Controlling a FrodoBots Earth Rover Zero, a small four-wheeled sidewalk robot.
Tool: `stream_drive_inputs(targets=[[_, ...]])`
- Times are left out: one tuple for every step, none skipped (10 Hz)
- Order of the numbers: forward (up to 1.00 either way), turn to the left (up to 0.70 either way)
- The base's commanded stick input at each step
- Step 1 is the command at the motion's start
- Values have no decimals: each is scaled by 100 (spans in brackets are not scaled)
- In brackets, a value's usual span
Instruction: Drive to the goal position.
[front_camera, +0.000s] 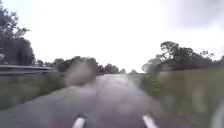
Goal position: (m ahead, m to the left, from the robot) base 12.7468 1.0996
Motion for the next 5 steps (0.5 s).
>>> stream_drive_inputs(targets=[[100,0],[100,0],[100,0],[100,0],[100,0]])
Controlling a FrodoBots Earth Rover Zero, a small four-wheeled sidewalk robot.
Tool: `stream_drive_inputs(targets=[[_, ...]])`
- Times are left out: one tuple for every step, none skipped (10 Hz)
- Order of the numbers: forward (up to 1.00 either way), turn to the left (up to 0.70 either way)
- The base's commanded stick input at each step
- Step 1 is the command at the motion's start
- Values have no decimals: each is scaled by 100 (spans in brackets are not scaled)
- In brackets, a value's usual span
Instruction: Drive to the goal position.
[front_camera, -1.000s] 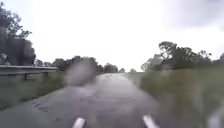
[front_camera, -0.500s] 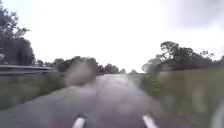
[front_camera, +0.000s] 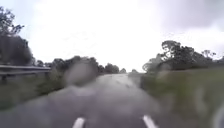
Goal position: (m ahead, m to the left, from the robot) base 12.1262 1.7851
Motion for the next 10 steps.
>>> stream_drive_inputs(targets=[[100,0],[100,0],[100,0],[100,0],[100,0],[100,0],[100,0],[100,0],[100,0],[100,0]])
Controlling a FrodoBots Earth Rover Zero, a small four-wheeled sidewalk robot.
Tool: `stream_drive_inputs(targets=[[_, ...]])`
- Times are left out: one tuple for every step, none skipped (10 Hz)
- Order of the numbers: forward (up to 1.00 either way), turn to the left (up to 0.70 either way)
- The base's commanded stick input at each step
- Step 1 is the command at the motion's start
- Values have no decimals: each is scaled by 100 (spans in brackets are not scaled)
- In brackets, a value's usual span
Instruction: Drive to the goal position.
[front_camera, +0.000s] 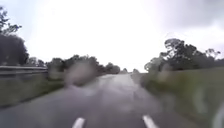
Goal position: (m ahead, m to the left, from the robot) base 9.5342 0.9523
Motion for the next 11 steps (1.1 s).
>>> stream_drive_inputs(targets=[[100,0],[100,0],[100,0],[100,0],[100,0],[100,0],[100,0],[100,0],[100,0],[100,0],[100,0]])
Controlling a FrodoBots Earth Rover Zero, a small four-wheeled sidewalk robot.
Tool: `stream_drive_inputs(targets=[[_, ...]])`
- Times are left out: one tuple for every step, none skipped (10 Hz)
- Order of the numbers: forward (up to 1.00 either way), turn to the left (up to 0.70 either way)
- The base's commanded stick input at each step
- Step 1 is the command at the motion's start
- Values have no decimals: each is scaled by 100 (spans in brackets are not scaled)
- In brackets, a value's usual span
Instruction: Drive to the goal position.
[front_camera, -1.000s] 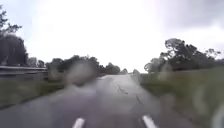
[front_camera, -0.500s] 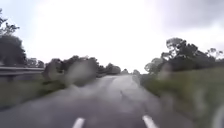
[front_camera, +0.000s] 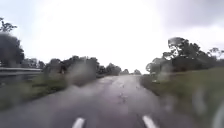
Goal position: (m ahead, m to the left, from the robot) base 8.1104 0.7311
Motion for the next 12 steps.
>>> stream_drive_inputs(targets=[[100,0],[100,0],[100,0],[100,0],[100,0],[100,0],[100,0],[100,0],[100,0],[100,0],[100,0],[100,0]])
